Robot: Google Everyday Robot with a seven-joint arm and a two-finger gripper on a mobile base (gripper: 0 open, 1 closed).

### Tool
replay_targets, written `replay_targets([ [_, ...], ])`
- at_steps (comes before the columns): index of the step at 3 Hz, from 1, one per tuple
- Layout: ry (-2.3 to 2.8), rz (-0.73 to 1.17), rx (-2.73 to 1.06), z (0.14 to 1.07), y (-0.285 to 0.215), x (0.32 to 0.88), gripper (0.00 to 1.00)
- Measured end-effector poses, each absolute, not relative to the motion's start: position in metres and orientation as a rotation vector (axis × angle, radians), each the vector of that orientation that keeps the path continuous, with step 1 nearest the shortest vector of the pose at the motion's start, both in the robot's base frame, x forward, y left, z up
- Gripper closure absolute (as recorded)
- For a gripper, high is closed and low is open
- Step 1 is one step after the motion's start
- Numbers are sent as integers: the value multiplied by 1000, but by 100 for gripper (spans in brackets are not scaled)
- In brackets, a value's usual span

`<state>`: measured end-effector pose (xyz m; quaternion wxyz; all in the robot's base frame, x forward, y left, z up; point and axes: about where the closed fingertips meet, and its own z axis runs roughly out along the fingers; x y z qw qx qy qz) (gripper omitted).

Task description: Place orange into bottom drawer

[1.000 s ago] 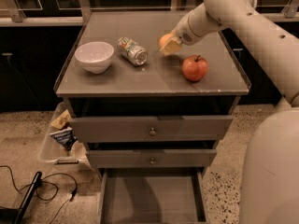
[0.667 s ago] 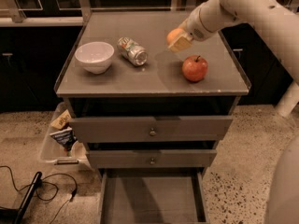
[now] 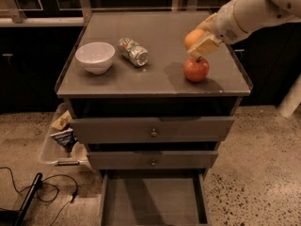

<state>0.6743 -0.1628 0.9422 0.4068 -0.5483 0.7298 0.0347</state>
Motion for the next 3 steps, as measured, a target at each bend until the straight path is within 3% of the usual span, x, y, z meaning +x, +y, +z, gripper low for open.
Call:
replay_targets([
  [3,1879,264,-1514,899,-191,524,100],
])
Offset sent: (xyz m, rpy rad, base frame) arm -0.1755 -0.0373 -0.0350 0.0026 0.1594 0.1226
